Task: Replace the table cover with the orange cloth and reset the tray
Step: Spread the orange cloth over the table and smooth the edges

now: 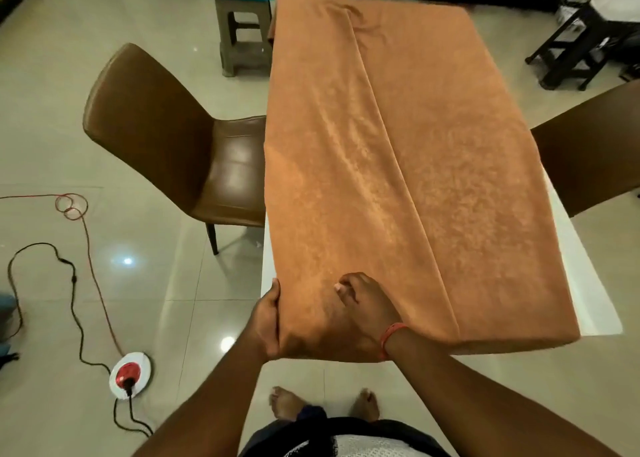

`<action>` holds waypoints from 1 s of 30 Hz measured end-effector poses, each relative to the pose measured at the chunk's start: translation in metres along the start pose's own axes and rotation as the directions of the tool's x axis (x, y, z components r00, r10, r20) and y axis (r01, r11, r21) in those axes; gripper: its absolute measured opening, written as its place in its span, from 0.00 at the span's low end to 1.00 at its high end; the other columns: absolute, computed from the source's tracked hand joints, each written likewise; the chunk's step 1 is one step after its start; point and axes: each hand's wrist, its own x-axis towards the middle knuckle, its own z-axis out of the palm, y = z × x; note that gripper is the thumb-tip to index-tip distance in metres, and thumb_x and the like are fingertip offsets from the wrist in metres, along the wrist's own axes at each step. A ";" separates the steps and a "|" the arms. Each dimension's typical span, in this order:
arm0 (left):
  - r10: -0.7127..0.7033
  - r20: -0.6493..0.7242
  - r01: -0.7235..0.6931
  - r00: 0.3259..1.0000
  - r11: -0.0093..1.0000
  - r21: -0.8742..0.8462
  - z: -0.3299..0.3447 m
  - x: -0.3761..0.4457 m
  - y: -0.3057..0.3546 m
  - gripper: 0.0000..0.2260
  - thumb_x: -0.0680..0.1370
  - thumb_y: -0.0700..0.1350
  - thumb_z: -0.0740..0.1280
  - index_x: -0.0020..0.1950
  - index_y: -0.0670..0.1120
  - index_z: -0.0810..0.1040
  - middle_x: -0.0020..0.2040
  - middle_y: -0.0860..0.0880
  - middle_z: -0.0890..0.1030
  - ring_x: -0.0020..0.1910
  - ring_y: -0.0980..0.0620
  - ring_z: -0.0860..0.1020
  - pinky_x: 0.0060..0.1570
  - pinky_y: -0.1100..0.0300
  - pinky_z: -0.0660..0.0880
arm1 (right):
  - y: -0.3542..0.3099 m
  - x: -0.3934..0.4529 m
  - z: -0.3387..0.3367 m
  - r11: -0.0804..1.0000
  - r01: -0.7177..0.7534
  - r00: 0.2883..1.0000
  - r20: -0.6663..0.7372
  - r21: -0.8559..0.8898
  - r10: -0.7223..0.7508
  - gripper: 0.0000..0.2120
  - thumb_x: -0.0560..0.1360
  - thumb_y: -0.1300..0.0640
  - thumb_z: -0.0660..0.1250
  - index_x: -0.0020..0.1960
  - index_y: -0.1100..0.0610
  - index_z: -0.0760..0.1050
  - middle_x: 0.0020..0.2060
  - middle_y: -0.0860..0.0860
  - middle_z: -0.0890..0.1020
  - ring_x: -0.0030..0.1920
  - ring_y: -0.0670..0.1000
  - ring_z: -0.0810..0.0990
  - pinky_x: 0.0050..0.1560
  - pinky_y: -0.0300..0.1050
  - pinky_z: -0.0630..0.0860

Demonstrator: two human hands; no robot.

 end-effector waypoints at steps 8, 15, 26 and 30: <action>0.542 -0.510 -0.135 0.668 0.762 0.633 -0.081 -0.016 0.006 0.17 0.77 0.52 0.67 0.59 0.41 0.80 0.55 0.39 0.82 0.51 0.38 0.79 0.57 0.43 0.76 | 0.036 -0.022 -0.005 0.943 0.049 0.999 0.004 -0.330 -0.051 0.18 0.81 0.44 0.55 0.66 0.49 0.72 0.63 0.47 0.76 0.63 0.50 0.72 0.67 0.47 0.67; 0.677 -0.640 -0.073 0.363 0.705 0.705 -0.094 -0.036 0.014 0.10 0.77 0.39 0.62 0.55 0.37 0.78 0.47 0.37 0.80 0.45 0.35 0.77 0.51 0.43 0.75 | 0.059 -0.027 -0.028 0.919 -0.018 0.997 -0.070 -0.395 -0.011 0.19 0.79 0.46 0.57 0.68 0.48 0.69 0.69 0.49 0.70 0.67 0.53 0.68 0.68 0.52 0.66; 0.877 -0.105 0.136 0.469 0.046 0.990 -0.022 -0.003 -0.032 0.14 0.78 0.44 0.65 0.62 0.41 0.77 0.61 0.40 0.76 0.60 0.38 0.74 0.58 0.46 0.73 | 0.104 -0.036 -0.014 0.893 -0.125 0.990 -0.112 -0.432 0.085 0.23 0.78 0.43 0.61 0.71 0.48 0.65 0.72 0.57 0.69 0.71 0.59 0.67 0.69 0.58 0.66; 0.684 0.369 0.057 0.629 -0.515 0.855 0.026 0.018 -0.038 0.20 0.78 0.53 0.55 0.64 0.48 0.75 0.64 0.45 0.76 0.63 0.43 0.74 0.66 0.46 0.69 | 0.105 -0.029 -0.021 0.902 -0.161 0.981 -0.169 -0.401 0.100 0.24 0.78 0.43 0.60 0.72 0.50 0.66 0.68 0.54 0.73 0.66 0.58 0.72 0.67 0.59 0.69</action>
